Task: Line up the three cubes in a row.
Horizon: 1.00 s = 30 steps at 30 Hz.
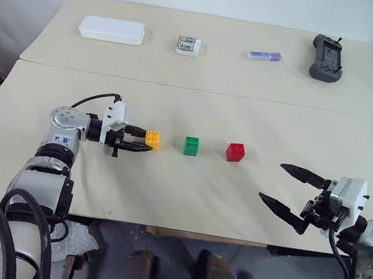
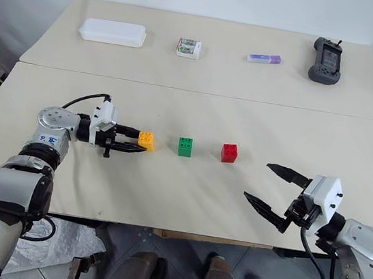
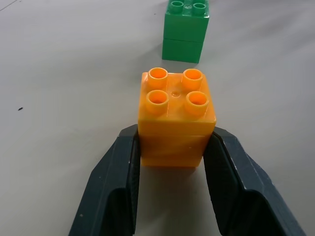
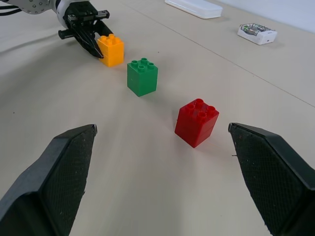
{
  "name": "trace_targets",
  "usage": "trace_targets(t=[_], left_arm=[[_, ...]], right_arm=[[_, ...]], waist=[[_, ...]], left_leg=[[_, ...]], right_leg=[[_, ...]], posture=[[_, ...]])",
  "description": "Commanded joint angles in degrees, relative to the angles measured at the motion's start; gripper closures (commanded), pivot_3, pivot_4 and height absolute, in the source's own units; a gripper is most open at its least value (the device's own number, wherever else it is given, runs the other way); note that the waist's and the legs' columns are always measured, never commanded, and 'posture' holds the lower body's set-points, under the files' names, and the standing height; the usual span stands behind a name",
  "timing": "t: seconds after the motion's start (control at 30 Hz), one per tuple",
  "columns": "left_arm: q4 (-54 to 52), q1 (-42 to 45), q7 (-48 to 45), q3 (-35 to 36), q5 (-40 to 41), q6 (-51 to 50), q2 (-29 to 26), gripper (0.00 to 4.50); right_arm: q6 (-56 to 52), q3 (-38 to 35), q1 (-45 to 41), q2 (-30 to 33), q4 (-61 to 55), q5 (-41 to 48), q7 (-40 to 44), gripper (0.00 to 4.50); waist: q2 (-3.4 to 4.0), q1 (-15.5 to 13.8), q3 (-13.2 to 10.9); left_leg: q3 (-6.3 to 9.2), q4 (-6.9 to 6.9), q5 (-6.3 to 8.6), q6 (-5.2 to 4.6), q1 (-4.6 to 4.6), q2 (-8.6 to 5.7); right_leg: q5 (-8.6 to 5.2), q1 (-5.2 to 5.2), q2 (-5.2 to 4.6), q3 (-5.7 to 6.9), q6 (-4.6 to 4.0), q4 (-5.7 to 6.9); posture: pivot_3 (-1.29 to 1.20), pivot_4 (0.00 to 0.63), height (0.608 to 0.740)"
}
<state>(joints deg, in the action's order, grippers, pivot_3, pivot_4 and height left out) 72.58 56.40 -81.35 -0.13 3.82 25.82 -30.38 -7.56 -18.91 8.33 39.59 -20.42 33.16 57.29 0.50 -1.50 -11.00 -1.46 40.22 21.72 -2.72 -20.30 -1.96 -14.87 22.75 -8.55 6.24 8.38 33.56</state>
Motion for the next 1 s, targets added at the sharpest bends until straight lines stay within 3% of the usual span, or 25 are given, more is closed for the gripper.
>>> trace_targets(t=[0.03, 0.23, 0.33, 0.5, 0.6, 0.73, 1.0], left_arm=[[0.83, 1.37, 0.5, 0.37, -1.48, -1.68, -1.45, 2.66], [0.34, 0.72, 0.55, 1.52, -1.81, -1.19, -4.11, 0.81], [-2.26, -1.64, -2.87, 5.0, 2.25, -2.04, -6.6, 0.02], [-17.47, -12.82, -7.92, 10.96, 10.86, -10.52, -11.28, 0.02], [-27.63, -19.46, -6.12, 12.41, 13.98, -15.43, -12.71, 0.02], [-44.17, -33.94, -2.7, 19.95, 21.5, -22.37, -15.65, 0.02], [-55.71, -39.88, 1.51, 21.56, 22.93, -22.88, -15.93, 0.02]], right_arm=[[0.5, -1.55, 0.4, 0.47, -1.89, 1.0, 0.28, 0.0], [0.52, -0.31, -0.9, 0.5, -0.81, 0.85, 1.43, 0.0], [1.06, 0.92, -2.64, 0.12, 0.74, 0.51, 2.35, 0.0], [3.59, 0.76, -6.19, -0.55, 7.3, 0.66, 5.13, 0.0], [4.32, 0.7, -7.82, -0.52, 10.34, 1.36, 6.71, 0.0], [7.0, 2.1, -14.84, 0.21, 19.51, 2.05, 14.47, 0.0], [12.88, 6.76, -22.28, -0.68, 29.01, -0.72, 24.35, 0.0]], waist=[[0.0, -0.01, 0.0], [-0.01, 0.2, 0.0], [-0.01, 0.25, 0.0], [0.0, 0.74, 0.0], [0.01, 0.83, -0.01], [0.02, 1.63, -0.02], [0.09, 1.06, -0.02]], left_leg=[[0.0, 0.01, 0.0, 0.0, 0.0, 0.0], [0.02, -0.01, 0.0, -0.01, -0.01, 0.0], [0.04, -0.02, 0.01, -0.02, -0.01, 0.0], [0.29, -0.03, 0.01, -0.03, 0.04, 0.07], [0.38, -0.03, 0.02, -0.03, 0.04, 0.07], [0.48, 0.0, 0.03, -0.01, 0.05, 0.04], [0.68, 0.03, 0.05, 0.11, 0.07, 0.07]], right_leg=[[0.0, 0.0, 0.0, -0.01, 0.0, 0.01], [0.0, 0.03, 0.0, -0.03, 0.01, 0.0], [0.0, 0.04, 0.0, -0.03, 0.01, -0.01], [0.0, 0.06, 0.0, -0.05, 0.0, 0.0], [0.0, 0.06, -0.02, -0.07, 0.0, 0.01], [0.01, 0.04, -0.06, -0.15, -0.01, 0.02], [-0.01, -0.05, -0.04, -0.06, -0.06, 0.02]], posture=[[0.0, 0.15, 0.74], [0.0, 0.15, 0.74], [0.0, 0.15, 0.74], [0.0, 0.15, 0.74], [0.0, 0.15, 0.74], [0.0, 0.15, 0.74], [0.0, 0.15, 0.74]])
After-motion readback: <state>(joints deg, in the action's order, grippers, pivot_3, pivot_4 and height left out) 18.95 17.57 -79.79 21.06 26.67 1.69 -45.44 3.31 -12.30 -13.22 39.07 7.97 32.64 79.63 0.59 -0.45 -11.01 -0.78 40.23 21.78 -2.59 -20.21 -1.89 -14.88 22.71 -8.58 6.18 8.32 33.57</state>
